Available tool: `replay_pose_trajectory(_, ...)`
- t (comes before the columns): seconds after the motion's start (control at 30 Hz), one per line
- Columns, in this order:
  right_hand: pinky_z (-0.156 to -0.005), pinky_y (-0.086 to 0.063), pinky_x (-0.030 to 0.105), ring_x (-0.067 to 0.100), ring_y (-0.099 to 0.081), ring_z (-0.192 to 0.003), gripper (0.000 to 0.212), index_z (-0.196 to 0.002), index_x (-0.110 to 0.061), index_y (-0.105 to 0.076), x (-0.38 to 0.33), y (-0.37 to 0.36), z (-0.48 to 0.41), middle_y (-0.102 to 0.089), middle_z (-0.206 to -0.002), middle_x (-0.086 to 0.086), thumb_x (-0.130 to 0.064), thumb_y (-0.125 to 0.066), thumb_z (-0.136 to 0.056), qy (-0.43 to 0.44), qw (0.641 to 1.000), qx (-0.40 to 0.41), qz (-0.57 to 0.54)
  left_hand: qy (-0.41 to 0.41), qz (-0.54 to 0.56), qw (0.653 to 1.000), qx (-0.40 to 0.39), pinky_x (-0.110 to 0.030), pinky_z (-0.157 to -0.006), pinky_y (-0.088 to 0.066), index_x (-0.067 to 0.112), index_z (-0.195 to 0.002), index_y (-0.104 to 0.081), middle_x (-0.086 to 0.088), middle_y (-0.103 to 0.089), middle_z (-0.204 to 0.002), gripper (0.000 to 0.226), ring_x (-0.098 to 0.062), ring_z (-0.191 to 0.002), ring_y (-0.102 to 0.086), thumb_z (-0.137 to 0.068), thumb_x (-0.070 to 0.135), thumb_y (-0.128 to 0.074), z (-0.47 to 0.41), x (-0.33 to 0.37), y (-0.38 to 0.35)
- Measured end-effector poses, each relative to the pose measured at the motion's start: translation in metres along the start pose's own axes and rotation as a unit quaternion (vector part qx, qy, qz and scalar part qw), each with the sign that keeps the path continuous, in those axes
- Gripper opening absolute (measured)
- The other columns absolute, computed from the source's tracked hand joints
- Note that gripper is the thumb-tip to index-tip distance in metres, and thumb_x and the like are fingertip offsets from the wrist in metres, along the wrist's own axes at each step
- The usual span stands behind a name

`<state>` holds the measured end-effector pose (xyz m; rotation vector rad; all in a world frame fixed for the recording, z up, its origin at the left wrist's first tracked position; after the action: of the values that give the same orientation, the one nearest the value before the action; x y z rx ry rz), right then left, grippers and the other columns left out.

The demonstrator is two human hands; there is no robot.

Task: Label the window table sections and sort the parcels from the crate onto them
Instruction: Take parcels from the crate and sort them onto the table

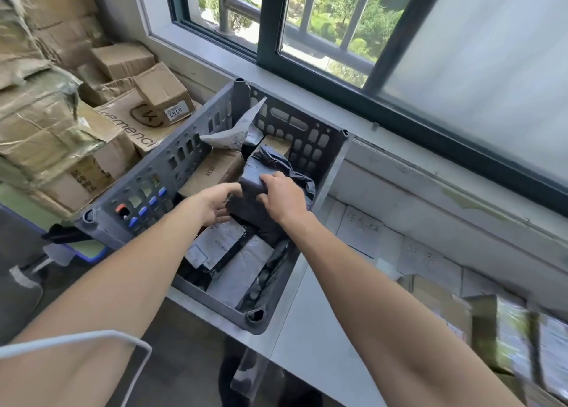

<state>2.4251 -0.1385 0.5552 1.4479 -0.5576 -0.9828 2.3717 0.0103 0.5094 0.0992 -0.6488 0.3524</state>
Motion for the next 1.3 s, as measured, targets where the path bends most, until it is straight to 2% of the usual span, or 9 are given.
replay_pose_trajectory(0.13,-0.087,-0.051,0.041,0.033,-0.057,-0.116,0.032,-0.127,-0.011,-0.057,-0.004,0.013,0.002,-0.06,-0.128,0.01,-0.021,-0.058,-0.097,-0.004,0.998,0.047,-0.051,0.006,0.151,0.988,0.018,-0.037,-0.067,-0.051,0.006,-0.115,-0.051,-0.008,-0.059,-0.091,0.055,-0.02,-0.076,-0.059,-0.079,0.047,-0.053,0.008,0.009,0.007)
replay_pose_trajectory(0.3,-0.1,-0.048,0.043,0.03,-0.054,-0.126,0.059,-0.152,-0.015,-0.036,-0.01,0.043,0.009,-0.054,-0.142,0.01,-0.021,-0.056,-0.097,-0.004,0.975,0.149,-0.165,-0.029,0.205,0.978,-0.006,-0.036,-0.059,-0.051,0.013,-0.083,-0.054,-0.004,-0.05,-0.074,0.027,-0.017,-0.063,-0.048,-0.09,0.038,-0.048,0.032,0.035,-0.002)
replay_pose_trajectory(0.5,-0.117,-0.026,0.05,0.031,-0.026,-0.142,0.132,-0.158,-0.014,0.007,-0.012,0.071,0.016,-0.02,-0.157,0.012,-0.061,-0.077,-0.068,0.056,0.979,0.155,-0.123,-0.126,0.169,0.977,-0.014,-0.028,-0.042,-0.051,0.016,-0.069,-0.045,-0.004,-0.038,-0.062,0.023,-0.019,-0.051,-0.041,-0.088,0.029,-0.044,0.071,0.071,-0.012)
replay_pose_trajectory(0.77,-0.101,-0.031,0.036,0.03,-0.032,-0.13,0.128,-0.156,-0.023,0.013,0.007,0.095,0.022,-0.028,-0.143,0.011,-0.052,-0.075,-0.068,-0.033,0.928,0.265,-0.259,-0.289,0.087,0.953,0.014,-0.021,-0.043,-0.041,0.021,-0.088,-0.063,0.0,-0.058,-0.066,0.021,-0.012,-0.053,-0.051,-0.095,0.031,-0.046,0.112,0.107,-0.021)
replay_pose_trajectory(0.9,-0.115,-0.02,0.039,0.023,-0.02,-0.145,0.12,-0.155,-0.037,0.008,0.039,0.105,0.026,-0.016,-0.157,0.002,-0.052,-0.077,-0.072,-0.102,0.845,0.241,-0.466,-0.47,0.039,0.862,0.183,-0.02,-0.046,-0.041,0.016,-0.082,-0.072,0.001,-0.062,-0.064,0.02,-0.011,-0.052,-0.054,-0.089,0.024,-0.055,0.119,0.127,-0.014)
replay_pose_trajectory(0.97,-0.12,-0.024,0.046,0.023,-0.023,-0.147,0.116,-0.156,-0.04,0.001,0.053,0.109,0.032,-0.014,-0.162,-0.002,-0.052,-0.078,-0.071,-0.12,0.79,0.212,-0.562,-0.465,0.025,0.858,0.218,-0.026,-0.058,-0.045,0.018,-0.084,-0.07,0.0,-0.063,-0.071,0.02,-0.014,-0.065,-0.057,-0.091,0.028,-0.055,0.115,0.131,-0.016)
replay_pose_trajectory(1.1,-0.099,-0.051,0.051,0.028,-0.059,-0.12,0.082,-0.144,-0.034,-0.034,0.067,0.11,0.043,-0.055,-0.136,0.006,-0.046,-0.074,-0.074,-0.102,0.7,0.144,-0.692,-0.234,-0.03,0.964,-0.122,-0.039,-0.096,-0.047,0.02,-0.136,-0.056,-0.004,-0.064,-0.126,0.047,-0.02,-0.114,-0.06,-0.097,0.045,-0.054,0.101,0.119,-0.043)
replay_pose_trajectory(1.2,-0.094,-0.055,0.05,0.032,-0.062,-0.108,0.077,-0.138,-0.015,-0.048,0.079,0.106,0.052,-0.063,-0.122,0.013,-0.054,-0.069,-0.075,-0.107,0.644,0.065,-0.755,-0.211,-0.035,0.947,-0.241,-0.037,-0.083,-0.057,0.012,-0.149,-0.037,-0.015,-0.046,-0.149,0.053,-0.018,-0.11,-0.067,-0.103,0.038,-0.045,0.097,0.105,-0.06)
replay_pose_trajectory(1.3,-0.095,-0.054,0.048,0.033,-0.067,-0.104,0.051,-0.117,-0.013,-0.068,0.09,0.102,0.061,-0.07,-0.116,0.015,-0.054,-0.054,-0.09,-0.141,0.621,0.025,-0.771,-0.169,-0.106,0.926,-0.321,-0.038,-0.085,-0.052,0.021,-0.131,-0.062,-0.01,-0.063,-0.133,0.058,-0.024,-0.111,-0.068,-0.089,0.06,-0.059,0.101,0.097,-0.074)
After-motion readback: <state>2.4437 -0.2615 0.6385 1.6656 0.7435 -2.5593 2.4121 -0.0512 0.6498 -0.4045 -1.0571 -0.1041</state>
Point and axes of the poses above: each hand's wrist, its own z-axis away from the middle knuckle, its own y-axis out of the back of the hand, x = y × z, the point moved 2 cm from there along -z, towards the middle knuckle
